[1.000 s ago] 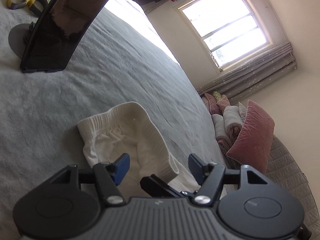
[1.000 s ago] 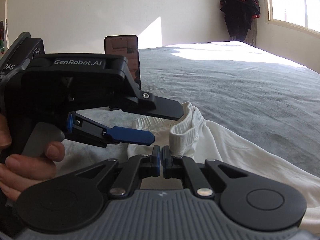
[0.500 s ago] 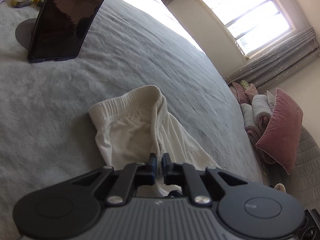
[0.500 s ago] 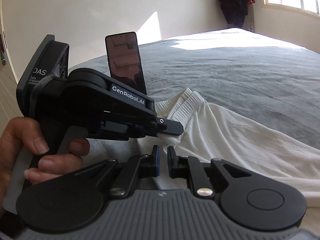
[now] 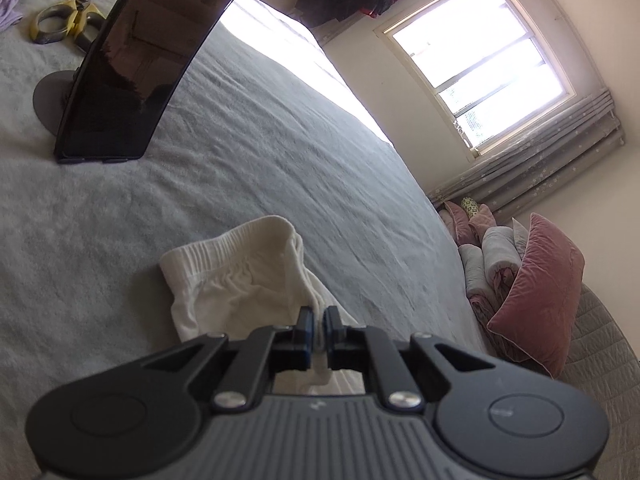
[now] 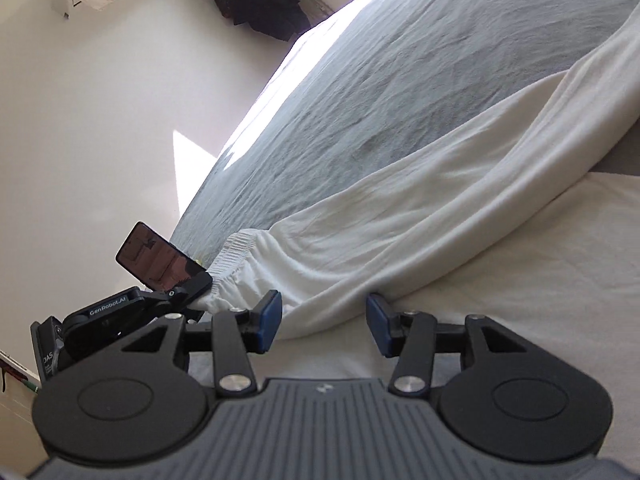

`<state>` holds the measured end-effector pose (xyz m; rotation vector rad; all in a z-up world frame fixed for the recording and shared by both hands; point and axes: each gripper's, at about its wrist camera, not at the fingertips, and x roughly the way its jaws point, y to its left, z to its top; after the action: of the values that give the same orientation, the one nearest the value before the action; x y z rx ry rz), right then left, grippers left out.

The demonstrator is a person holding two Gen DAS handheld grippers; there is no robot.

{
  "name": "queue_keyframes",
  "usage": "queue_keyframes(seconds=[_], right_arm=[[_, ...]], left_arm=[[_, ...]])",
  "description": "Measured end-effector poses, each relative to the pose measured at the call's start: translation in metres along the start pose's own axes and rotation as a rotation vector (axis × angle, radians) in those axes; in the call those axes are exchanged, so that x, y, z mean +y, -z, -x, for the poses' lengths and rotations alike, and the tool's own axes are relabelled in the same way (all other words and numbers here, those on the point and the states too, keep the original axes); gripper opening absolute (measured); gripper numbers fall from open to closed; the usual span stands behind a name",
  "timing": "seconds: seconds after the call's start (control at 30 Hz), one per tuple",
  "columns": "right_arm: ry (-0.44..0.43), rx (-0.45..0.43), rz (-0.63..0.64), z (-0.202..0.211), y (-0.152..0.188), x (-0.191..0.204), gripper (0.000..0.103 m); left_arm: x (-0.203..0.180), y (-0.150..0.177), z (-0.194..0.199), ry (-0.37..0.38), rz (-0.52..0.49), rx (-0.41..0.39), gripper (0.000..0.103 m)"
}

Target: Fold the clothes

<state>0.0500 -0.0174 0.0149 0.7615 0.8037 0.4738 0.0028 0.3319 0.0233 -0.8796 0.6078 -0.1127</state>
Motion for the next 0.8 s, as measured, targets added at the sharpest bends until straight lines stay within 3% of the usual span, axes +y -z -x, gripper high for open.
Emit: queue_keyframes(seconds=[0.13,0.43,0.6,0.8], right_arm=[[-0.059,-0.020,-0.192,-0.002,-0.010,-0.022,0.051],[-0.094,0.048,-0.336,-0.001,-0.009,-0.023,0.051],[-0.090,-0.030,-0.411,-0.001,-0.027,-0.031,0.051],[-0.072,-0.150,-0.466,0.002,-0.059,-0.041,0.051]], left_arm=[[0.003,-0.004,0.005,0.014,0.026,-0.033,0.006],[0.009,-0.014,0.014,0.035,0.079,-0.099,0.006],[0.011,-0.012,0.018,0.021,0.079,-0.107,0.006],[0.017,-0.014,0.016,-0.060,0.081,-0.088,0.006]])
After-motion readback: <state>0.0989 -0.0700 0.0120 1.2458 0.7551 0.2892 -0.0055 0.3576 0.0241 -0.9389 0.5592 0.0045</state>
